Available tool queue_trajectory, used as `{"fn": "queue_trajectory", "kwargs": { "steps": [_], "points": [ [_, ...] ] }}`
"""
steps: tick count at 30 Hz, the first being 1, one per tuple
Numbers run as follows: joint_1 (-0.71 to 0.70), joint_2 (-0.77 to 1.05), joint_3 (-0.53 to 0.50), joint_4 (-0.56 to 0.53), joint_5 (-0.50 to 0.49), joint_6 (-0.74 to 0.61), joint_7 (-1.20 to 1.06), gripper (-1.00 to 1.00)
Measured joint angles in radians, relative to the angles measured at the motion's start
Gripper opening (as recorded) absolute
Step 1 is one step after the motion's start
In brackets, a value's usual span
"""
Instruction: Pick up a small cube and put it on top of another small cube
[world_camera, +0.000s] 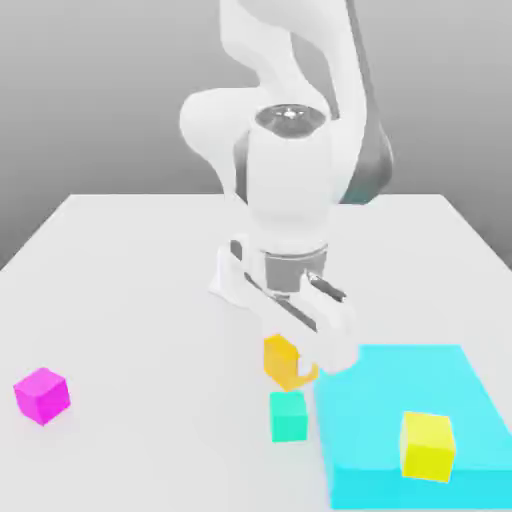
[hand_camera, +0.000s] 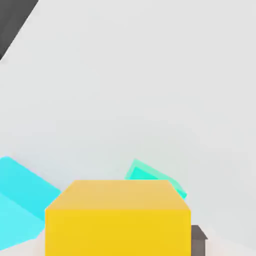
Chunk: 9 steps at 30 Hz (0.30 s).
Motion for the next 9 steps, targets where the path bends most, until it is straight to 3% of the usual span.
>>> {"fn": "queue_trajectory", "kwargs": {
  "steps": [6,7,9],
  "points": [
    [0.003,0.187,-0.001,0.003,-0.012,0.183,0.025,-1.0],
    [0.002,0.205,0.0,0.004,-0.01,0.2,0.023,1.0],
    [0.002,0.205,0.0,0.004,-0.01,0.2,0.023,1.0]
  ]
}}
